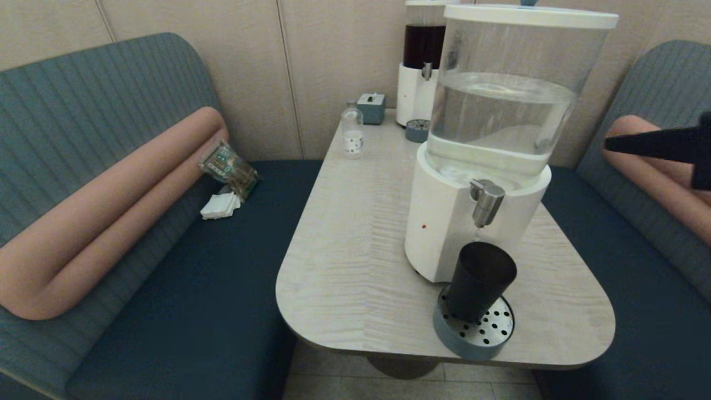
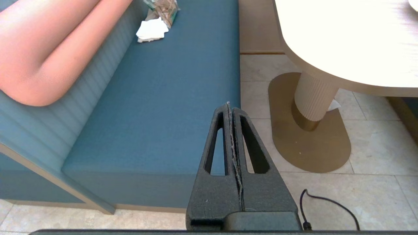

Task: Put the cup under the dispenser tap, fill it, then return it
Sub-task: Turn off the faucet

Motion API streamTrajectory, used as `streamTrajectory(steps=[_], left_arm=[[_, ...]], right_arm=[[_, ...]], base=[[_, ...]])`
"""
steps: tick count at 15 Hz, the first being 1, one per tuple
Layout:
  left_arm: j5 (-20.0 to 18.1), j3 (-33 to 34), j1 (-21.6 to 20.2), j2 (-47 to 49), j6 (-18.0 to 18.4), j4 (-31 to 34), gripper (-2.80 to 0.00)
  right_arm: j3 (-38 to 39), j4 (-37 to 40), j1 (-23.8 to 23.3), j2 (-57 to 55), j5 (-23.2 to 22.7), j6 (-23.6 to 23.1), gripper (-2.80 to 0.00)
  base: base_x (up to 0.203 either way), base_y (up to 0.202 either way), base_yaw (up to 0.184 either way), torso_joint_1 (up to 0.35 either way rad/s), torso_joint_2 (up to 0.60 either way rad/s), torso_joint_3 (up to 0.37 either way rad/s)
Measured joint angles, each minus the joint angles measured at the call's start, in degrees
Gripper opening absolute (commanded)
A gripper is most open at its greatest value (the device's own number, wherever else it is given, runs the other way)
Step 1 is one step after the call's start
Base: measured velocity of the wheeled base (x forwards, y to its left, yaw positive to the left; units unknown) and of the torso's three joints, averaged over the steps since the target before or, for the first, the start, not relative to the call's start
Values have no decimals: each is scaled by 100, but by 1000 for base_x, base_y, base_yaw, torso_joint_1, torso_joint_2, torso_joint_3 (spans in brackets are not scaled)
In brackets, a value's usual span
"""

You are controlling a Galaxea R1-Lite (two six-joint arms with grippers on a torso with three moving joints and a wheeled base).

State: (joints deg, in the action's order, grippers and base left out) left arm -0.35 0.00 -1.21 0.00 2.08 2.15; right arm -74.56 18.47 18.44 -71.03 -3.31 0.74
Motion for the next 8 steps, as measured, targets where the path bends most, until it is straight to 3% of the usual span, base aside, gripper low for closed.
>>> streamTrajectory(steps=[3,8], left_arm=[[0,0,0,0,2,0,-280],[0,0,0,0,2,0,-280]], right_arm=[[870,68,-1131,1147,-309,-189,-280],[1901,370,-2266,3111,-957,-506,-280]], base=[[0,0,0,0,0,0],[0,0,0,0,0,0]])
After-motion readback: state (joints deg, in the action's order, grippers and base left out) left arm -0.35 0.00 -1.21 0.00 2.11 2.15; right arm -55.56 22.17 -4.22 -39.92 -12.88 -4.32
